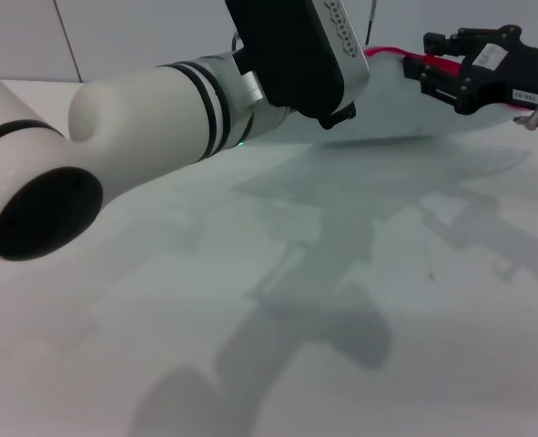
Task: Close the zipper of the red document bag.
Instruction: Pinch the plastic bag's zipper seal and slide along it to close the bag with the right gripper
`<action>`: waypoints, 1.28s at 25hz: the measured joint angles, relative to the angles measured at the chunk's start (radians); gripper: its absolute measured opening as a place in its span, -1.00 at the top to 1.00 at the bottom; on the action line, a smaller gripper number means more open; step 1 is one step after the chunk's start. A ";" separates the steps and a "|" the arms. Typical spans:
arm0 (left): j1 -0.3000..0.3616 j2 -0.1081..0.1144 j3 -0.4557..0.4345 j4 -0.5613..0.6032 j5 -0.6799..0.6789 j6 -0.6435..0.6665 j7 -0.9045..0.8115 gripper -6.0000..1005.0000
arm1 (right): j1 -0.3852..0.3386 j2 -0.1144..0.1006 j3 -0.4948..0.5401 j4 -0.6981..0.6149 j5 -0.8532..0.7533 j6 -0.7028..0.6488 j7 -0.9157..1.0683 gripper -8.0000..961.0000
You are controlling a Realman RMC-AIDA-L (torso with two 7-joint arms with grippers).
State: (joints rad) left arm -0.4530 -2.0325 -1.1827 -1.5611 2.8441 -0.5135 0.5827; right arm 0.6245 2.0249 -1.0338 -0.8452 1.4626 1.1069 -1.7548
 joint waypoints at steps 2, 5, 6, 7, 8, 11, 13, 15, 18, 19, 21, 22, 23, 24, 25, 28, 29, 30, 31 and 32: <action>0.002 0.000 0.000 -0.002 0.000 0.000 0.000 0.88 | 0.000 0.000 0.000 0.000 -0.003 0.000 -0.001 0.09; 0.002 0.000 0.000 -0.003 0.001 0.001 0.000 0.88 | 0.003 0.000 0.000 0.002 -0.004 -0.001 0.000 0.17; 0.002 0.000 0.000 -0.004 0.001 0.002 0.001 0.88 | 0.006 0.000 0.000 0.006 -0.004 -0.001 0.001 0.17; 0.002 0.000 0.000 -0.004 0.003 0.002 0.001 0.88 | 0.009 0.000 0.000 0.011 -0.005 -0.001 0.001 0.17; 0.002 0.000 0.000 -0.004 0.006 0.002 0.001 0.88 | 0.013 0.000 0.000 0.018 -0.005 -0.001 0.001 0.17; 0.003 -0.001 0.000 -0.004 0.011 0.003 0.002 0.88 | 0.019 -0.001 0.000 0.030 -0.005 -0.001 -0.001 0.19; 0.003 -0.001 0.000 -0.004 0.012 0.003 0.002 0.88 | 0.021 -0.001 0.000 0.032 -0.005 -0.001 -0.002 0.20; 0.003 -0.001 0.000 -0.004 0.012 0.003 0.002 0.88 | 0.021 -0.001 0.000 0.034 -0.006 -0.001 -0.003 0.22; 0.003 -0.001 0.000 -0.001 0.012 0.003 0.002 0.88 | 0.021 -0.001 -0.001 0.034 -0.007 -0.001 -0.004 0.24; 0.003 -0.001 0.000 0.000 0.012 0.003 0.002 0.88 | 0.021 -0.002 -0.001 0.034 -0.007 -0.001 -0.006 0.25; 0.004 -0.001 0.000 0.001 0.012 0.003 0.002 0.88 | 0.021 -0.002 -0.002 0.035 -0.010 -0.001 -0.010 0.27; 0.004 -0.001 0.000 0.002 0.012 0.003 0.002 0.88 | 0.021 -0.002 -0.003 0.035 -0.013 -0.001 -0.011 0.28; 0.004 -0.001 0.000 0.003 0.012 0.003 0.002 0.88 | 0.021 -0.001 -0.004 0.035 -0.016 -0.003 -0.012 0.29; 0.005 -0.001 0.000 0.004 0.012 0.003 0.002 0.88 | 0.021 0.000 -0.006 0.036 -0.019 -0.009 -0.012 0.29; 0.005 -0.001 0.000 0.004 0.012 0.003 0.002 0.88 | 0.021 0.000 -0.006 0.036 -0.019 -0.009 -0.012 0.30; 0.005 -0.002 0.000 0.004 0.012 0.003 0.002 0.88 | 0.021 0.001 -0.008 0.036 -0.021 -0.013 -0.010 0.39; 0.005 -0.002 0.000 0.004 0.012 0.003 0.002 0.88 | 0.021 0.001 -0.008 0.036 -0.021 -0.013 -0.008 0.43; 0.005 -0.002 0.000 0.004 0.012 0.003 0.002 0.88 | 0.021 0.001 -0.008 0.036 -0.021 -0.013 -0.008 0.47; 0.005 -0.002 0.000 0.004 0.012 0.003 0.002 0.88 | 0.021 0.001 -0.008 0.036 -0.021 -0.013 -0.008 0.51; 0.005 -0.002 0.000 0.004 0.012 0.003 0.002 0.88 | 0.021 0.001 -0.008 0.036 -0.021 -0.013 -0.008 0.55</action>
State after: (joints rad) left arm -0.4477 -2.0342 -1.1827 -1.5569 2.8563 -0.5107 0.5845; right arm 0.6458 2.0262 -1.0422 -0.8096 1.4418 1.0937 -1.7625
